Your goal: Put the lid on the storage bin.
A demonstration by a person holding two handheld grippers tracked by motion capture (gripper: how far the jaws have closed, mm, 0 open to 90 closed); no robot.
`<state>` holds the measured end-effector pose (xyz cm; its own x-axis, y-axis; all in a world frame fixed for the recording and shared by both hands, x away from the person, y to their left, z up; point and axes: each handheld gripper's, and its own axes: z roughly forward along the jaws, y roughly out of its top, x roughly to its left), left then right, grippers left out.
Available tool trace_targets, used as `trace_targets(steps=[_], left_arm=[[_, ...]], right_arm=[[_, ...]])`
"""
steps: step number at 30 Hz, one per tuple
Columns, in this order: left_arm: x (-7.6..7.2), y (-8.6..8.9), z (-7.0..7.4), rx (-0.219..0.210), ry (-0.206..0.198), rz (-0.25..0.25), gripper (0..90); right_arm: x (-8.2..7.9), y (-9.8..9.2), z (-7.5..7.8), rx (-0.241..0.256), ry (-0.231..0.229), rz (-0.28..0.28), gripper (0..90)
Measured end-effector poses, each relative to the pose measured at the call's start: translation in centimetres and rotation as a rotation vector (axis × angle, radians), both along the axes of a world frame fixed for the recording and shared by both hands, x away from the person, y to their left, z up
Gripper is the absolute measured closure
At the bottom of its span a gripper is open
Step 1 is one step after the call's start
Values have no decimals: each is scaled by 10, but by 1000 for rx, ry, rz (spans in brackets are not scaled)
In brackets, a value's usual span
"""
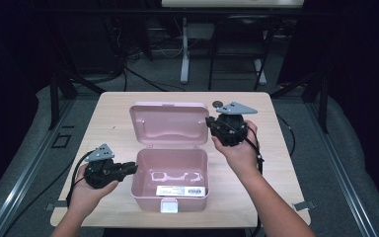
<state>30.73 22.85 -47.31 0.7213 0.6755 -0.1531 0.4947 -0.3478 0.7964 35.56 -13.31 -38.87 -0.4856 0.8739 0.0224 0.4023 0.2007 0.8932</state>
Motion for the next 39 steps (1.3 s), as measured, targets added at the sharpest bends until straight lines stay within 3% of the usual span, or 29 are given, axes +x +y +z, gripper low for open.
trace_targets(steps=[5,14,20,29,39], left_arm=[[1,1,0,-3,1,-5,784],[2,1,-1,-15,12,-2,777],[2,1,0,-3,13,-5,775],[5,3,0,-9,22,-10,763],[4,9,15,-21,-37,26,733]], right_arm=[[-11,0,-2,-6,-26,1,865],[-28,-2,-7,26,-49,-2,866],[-38,0,-11,19,-78,-7,864],[-42,-6,-18,97,-77,-1,850],[-48,-7,-22,100,-68,7,851]])
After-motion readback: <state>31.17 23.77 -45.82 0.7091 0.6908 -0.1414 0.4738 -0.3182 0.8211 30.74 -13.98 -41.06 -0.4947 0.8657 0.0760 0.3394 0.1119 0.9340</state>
